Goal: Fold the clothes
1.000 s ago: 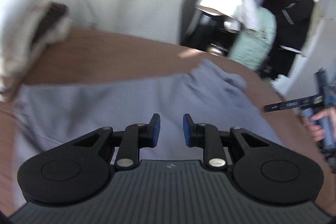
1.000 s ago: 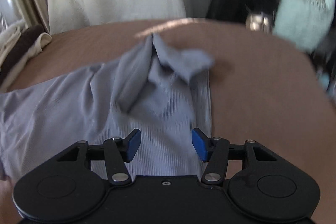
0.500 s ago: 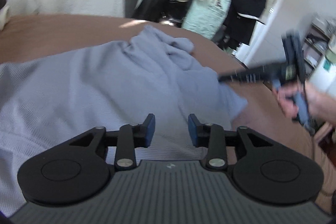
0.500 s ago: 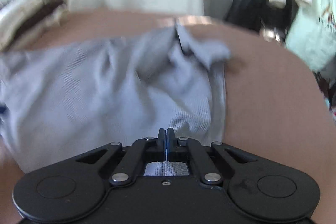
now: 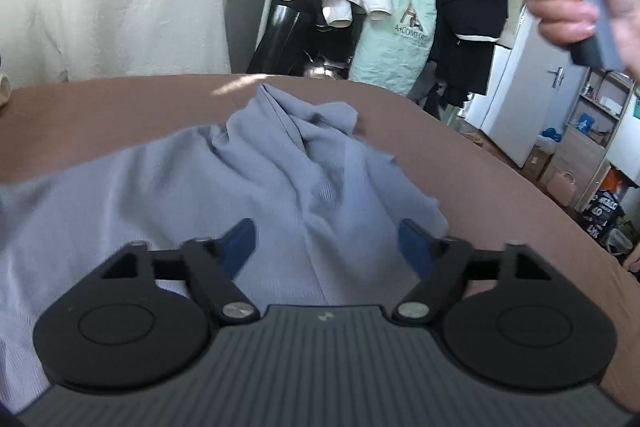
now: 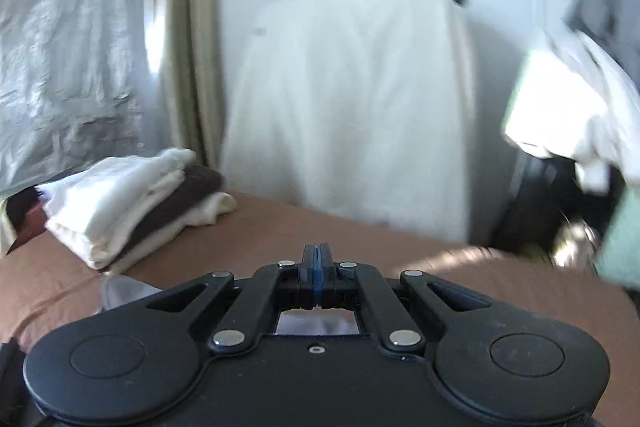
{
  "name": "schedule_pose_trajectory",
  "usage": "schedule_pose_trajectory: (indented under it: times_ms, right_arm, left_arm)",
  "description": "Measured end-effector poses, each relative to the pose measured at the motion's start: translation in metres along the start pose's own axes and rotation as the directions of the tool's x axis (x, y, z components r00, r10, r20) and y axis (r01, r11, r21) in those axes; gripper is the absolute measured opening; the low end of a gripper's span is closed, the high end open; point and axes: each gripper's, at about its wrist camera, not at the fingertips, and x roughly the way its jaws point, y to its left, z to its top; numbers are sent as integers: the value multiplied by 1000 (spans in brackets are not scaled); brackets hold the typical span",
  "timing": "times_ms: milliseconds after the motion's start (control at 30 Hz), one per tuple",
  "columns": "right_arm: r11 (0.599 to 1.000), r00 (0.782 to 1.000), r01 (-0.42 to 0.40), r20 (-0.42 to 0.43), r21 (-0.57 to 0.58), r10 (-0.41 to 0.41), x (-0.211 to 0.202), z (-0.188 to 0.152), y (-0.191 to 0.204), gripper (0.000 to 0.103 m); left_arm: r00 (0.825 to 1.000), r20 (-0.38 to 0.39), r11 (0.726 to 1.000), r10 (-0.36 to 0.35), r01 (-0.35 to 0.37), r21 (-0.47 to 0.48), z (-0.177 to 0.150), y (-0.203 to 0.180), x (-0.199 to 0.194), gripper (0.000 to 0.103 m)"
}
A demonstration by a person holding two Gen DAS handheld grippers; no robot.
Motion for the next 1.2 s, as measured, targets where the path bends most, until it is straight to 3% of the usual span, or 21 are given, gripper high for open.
schedule_pose_trajectory:
  times_ms: [67,133,233,300,333,367,400,467,533,600,733,867,900,933,1167,1200]
  right_arm:
    - [1000,999,4,-35,-15,-4,6,-4,4,1]
    - [999,996,21,-83,43,-17,14,-27,-4,3]
    - [985,987,61,-159,164,-35,22,-74,-26,16]
    - [959,976,65,-220,275,-3,25,-103,-46,30]
    - [941,967,79,-253,329,8,24,-117,-56,32]
    - [920,958,94,-285,380,21,23,-130,-65,34]
    - [904,950,112,-311,413,24,21,-141,-73,36]
    - [889,938,156,-347,430,3,12,-159,-86,39]
    - [892,930,206,-365,402,-51,2,-170,-94,49]
    - [896,918,247,-384,368,-95,-1,-182,-105,51]
    - [872,905,287,-410,396,-112,-2,-205,-125,51]
    - [841,922,248,-383,481,-54,-3,-218,-126,51]
    - [838,924,241,-380,490,-44,-4,-221,-124,51]
    - [837,924,239,-380,492,-40,-6,-224,-120,51]
    - [844,904,254,-427,473,-32,2,-248,-109,51]
    - [843,900,257,-434,473,-31,3,-251,-108,51]
  left_arm:
    - [998,-53,999,30,-28,36,-1,-8,14,81]
    - [993,-104,996,62,-55,73,-2,-15,27,81]
    - [977,-179,987,113,-90,131,-4,-26,47,86]
    - [963,-226,979,149,-111,171,-5,-34,61,86]
    - [945,-233,958,229,-176,227,-8,-36,69,84]
    - [944,-208,949,255,-203,240,-9,-34,70,79]
    - [957,-200,968,210,-175,178,-5,-25,65,66]
    - [977,-183,994,111,-106,37,6,-6,55,58]
    - [987,-153,996,46,-58,-75,18,12,44,42]
    - [993,-108,993,41,-52,-103,26,22,33,29]
    - [998,-54,991,42,-49,-123,35,34,20,29]
    - [998,-53,991,36,-42,-125,39,38,17,29]
    - [997,-55,992,46,-52,-114,39,37,17,23]
    - [997,-56,993,48,-54,-109,38,36,19,18]
    - [996,-61,995,58,-63,-75,40,30,29,18]
    - [996,-60,995,65,-69,-68,40,29,29,12]
